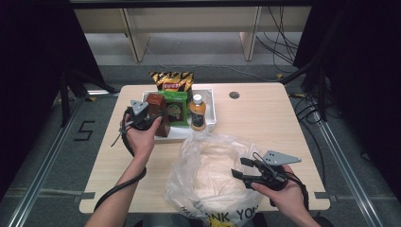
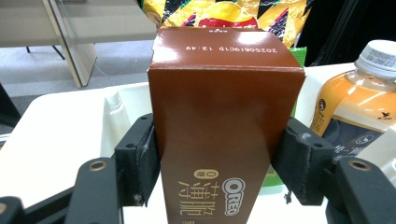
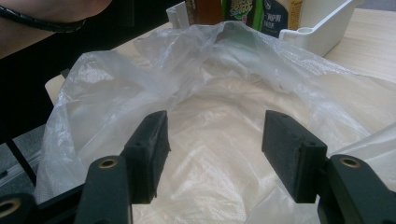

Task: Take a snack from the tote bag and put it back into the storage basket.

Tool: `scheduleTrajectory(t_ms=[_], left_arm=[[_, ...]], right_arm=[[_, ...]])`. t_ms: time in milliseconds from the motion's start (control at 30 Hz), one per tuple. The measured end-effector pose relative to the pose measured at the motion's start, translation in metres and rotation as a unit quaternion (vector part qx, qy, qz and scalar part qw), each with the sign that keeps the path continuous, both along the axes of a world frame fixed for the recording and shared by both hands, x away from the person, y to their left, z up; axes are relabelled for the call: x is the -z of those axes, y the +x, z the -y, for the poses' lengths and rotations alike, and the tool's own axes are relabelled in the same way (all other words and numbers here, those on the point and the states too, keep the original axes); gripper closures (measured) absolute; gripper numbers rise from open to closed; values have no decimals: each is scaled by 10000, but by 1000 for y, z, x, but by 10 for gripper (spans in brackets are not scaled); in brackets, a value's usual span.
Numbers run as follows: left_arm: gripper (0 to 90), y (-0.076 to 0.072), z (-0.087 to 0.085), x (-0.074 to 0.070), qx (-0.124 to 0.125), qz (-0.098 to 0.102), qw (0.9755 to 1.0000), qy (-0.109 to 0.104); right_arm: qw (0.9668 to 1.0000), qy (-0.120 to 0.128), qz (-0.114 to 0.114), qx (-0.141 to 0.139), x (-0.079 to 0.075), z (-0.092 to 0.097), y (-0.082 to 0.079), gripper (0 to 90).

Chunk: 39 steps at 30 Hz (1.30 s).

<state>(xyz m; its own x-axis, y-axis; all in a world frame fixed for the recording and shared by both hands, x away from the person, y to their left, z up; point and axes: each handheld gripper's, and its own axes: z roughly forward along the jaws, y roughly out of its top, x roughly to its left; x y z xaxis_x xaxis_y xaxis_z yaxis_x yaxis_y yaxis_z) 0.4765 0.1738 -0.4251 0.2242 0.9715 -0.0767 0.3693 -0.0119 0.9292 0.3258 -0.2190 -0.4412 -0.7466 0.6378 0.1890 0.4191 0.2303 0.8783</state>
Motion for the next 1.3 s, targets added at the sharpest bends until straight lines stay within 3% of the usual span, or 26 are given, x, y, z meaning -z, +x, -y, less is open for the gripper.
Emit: scheduleTrajectory(t_ms=[267, 467, 933, 1100, 1167, 1267, 1300], left_arm=[[367, -1, 8, -2, -138, -63, 9999, 2], [357, 1, 11, -3, -97, -140, 9998, 53], [153, -1, 12, -6, -18, -146, 9999, 21], [144, -4, 11, -10, 81, -108, 9999, 17], [143, -6, 9, -11, 108, -104, 9999, 18], [142, -9, 7, -12, 115, -111, 9999, 5], [143, -9, 6, -12, 126, -113, 9999, -2]], right_arm=[[10000, -15, -9, -5, 0, 1, 0, 416], [10000, -17, 13, -6, 0, 1, 0, 415], [10000, -5, -13, 6, 0, 0, 0, 413], [9999, -91, -48, -9, -1, 0, -1, 411], [9999, -102, 63, 20, 0, 0, 0, 411], [9999, -6, -130, 56, -1, -1, -2, 410], [9999, 42, -103, 50, -1, -1, -1, 410]])
